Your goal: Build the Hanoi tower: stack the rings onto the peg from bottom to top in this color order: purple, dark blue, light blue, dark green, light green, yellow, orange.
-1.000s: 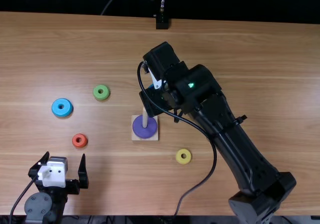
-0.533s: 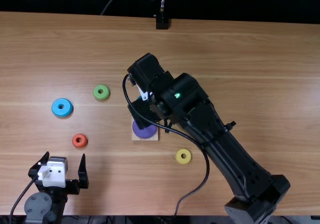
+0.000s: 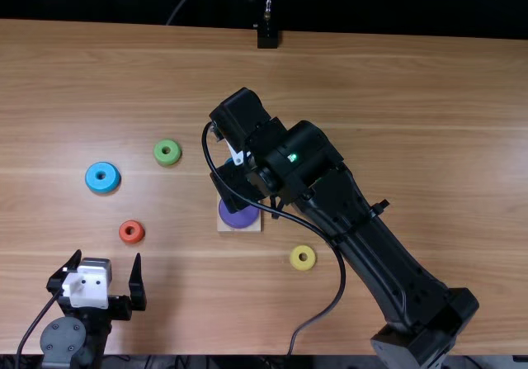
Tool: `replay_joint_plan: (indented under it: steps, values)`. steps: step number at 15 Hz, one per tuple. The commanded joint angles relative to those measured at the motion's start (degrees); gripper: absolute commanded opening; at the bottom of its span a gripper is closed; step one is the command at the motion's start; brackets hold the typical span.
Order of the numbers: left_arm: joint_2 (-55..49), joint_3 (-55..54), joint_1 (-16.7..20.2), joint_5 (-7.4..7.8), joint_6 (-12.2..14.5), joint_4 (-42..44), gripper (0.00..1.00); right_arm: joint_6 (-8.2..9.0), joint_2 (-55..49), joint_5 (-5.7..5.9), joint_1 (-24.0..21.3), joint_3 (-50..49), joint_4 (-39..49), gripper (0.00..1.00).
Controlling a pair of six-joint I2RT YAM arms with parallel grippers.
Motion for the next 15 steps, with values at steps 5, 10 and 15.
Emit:
replay_joint_plan:
  steps: [5, 10, 15]
  values:
    - [-0.67, -6.52, -0.47, -0.29, 0.13, -2.59, 1.00, -0.02, 0.72, 0.09, -0.22, 0.24, 0.29, 0.00]
    - [-0.67, -6.52, -0.47, -0.29, 0.13, -2.59, 1.00, 0.08, 2.48, 0.20, -0.22, 0.07, 0.39, 0.00]
    - [-0.67, -6.52, -0.55, -0.29, 0.13, -2.59, 1.00, -0.02, 3.97, 0.09, -0.30, 0.07, 0.60, 0.00]
